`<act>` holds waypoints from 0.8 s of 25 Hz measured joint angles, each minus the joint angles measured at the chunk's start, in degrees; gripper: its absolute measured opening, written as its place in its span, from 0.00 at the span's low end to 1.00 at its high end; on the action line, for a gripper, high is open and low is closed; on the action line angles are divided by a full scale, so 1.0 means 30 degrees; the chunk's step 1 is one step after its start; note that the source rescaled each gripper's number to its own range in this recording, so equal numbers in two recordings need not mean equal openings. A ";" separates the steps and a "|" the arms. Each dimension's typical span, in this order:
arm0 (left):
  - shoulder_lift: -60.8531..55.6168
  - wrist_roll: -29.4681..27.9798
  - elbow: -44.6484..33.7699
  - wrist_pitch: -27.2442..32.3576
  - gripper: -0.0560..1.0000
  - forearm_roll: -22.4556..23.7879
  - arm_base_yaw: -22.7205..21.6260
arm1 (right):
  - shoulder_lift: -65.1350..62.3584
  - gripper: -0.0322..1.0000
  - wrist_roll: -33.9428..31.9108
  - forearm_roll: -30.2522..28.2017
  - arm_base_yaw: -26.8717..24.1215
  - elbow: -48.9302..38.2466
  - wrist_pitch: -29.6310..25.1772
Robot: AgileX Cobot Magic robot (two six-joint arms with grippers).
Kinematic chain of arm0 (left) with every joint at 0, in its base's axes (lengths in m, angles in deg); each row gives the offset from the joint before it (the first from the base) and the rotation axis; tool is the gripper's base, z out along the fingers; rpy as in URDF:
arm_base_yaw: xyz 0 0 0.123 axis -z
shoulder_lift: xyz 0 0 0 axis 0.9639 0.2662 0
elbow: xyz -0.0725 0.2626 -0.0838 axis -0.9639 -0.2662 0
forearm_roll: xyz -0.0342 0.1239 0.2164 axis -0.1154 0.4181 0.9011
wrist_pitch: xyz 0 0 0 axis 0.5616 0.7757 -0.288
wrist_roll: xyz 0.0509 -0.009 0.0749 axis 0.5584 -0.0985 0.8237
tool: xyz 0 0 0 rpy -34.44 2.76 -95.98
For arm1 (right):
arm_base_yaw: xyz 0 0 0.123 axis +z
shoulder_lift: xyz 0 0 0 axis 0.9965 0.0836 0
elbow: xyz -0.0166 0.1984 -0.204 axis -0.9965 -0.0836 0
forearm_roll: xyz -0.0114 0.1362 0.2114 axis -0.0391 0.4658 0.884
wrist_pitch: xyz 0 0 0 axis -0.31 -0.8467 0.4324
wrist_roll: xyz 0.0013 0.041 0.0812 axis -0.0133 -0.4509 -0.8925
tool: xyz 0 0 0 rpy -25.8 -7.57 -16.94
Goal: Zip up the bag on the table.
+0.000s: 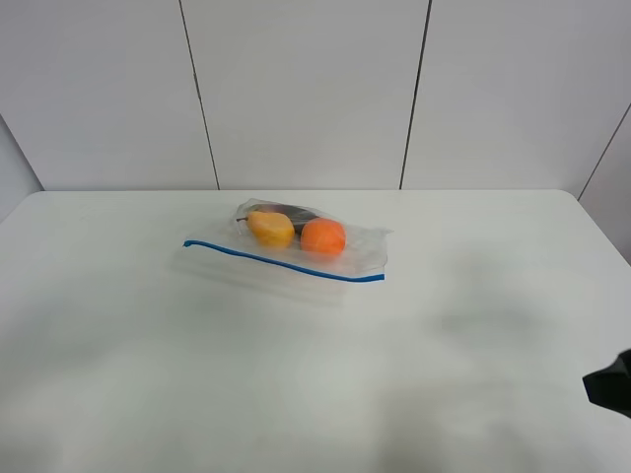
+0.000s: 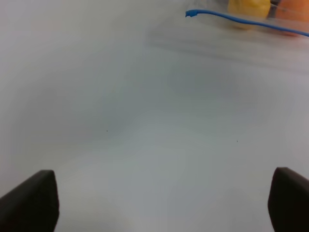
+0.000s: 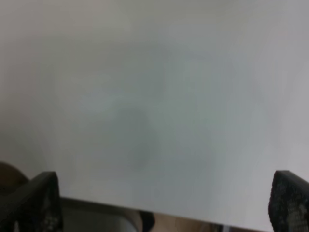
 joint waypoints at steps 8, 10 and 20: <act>0.0000 0.0000 0.0000 0.0000 1.00 0.0000 0.0000 | -0.7923 1.00 -0.0059 0.0000 0.0000 -0.0541 0.0077; 0.0000 0.0000 0.0000 0.0000 1.00 0.0000 0.0000 | -0.9318 1.00 -0.0059 0.0000 0.0000 -0.0562 0.0100; 0.0000 0.0000 0.0000 0.0000 1.00 0.0000 0.0000 | -1.1559 1.00 -0.0059 0.0000 0.0000 -0.0640 0.0107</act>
